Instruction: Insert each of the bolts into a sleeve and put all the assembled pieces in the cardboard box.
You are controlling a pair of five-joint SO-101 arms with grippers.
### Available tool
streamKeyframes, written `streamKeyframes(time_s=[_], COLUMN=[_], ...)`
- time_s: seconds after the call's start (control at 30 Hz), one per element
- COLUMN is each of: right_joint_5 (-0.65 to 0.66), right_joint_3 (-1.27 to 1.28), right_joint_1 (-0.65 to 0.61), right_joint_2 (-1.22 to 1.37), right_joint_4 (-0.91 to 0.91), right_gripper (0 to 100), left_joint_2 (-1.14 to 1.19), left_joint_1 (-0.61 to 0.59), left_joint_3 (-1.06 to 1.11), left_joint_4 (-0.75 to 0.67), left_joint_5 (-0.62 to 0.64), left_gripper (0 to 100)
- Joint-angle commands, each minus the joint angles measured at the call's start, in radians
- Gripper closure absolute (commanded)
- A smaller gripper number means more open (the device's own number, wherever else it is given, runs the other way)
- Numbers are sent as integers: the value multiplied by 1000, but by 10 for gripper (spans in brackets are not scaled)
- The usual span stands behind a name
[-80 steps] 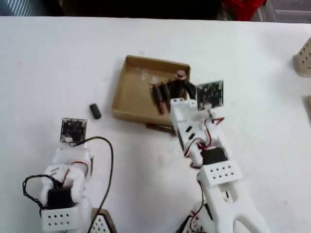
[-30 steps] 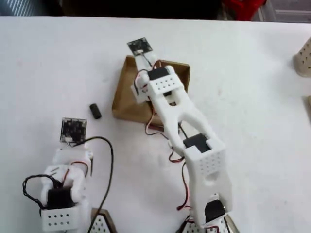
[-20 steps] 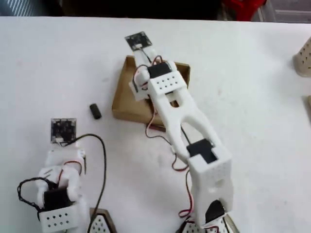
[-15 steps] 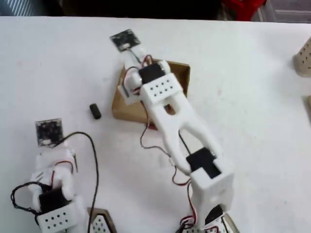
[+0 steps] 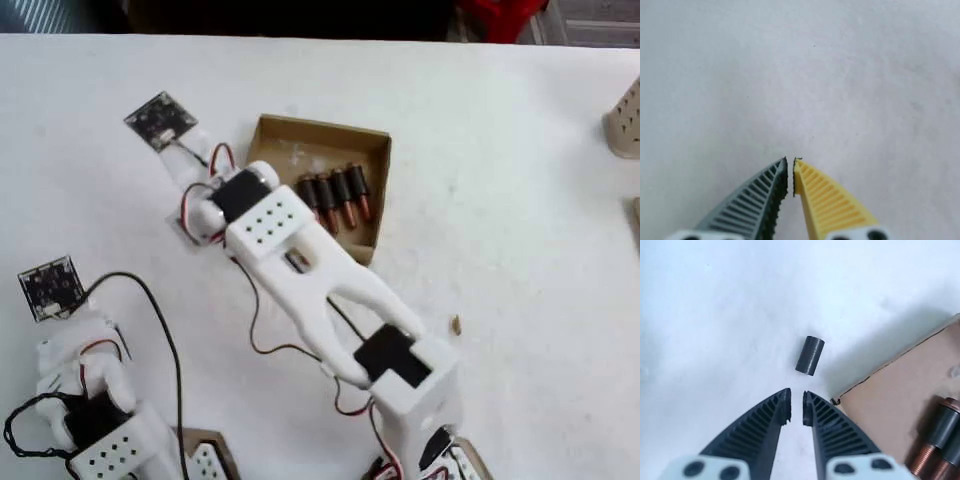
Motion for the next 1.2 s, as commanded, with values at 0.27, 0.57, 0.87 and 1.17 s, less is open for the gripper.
streamKeyframes(time_s=[0.27,0.57,0.87,1.17], right_joint_5=[11,11,11,11], right_joint_3=[-44,-46,-60,-101], right_joint_1=[-4,-15,-42,-31], right_joint_2=[131,300,435,447], right_joint_4=[-183,-329,-380,-312], right_gripper=[974,887,815,973], left_joint_2=[-4,-4,-4,-2], left_joint_1=[-12,-10,-10,-10], left_joint_3=[0,0,0,0], left_joint_4=[-20,-20,-20,-20], left_joint_5=[-14,-14,-14,-14], left_gripper=[940,940,940,940])
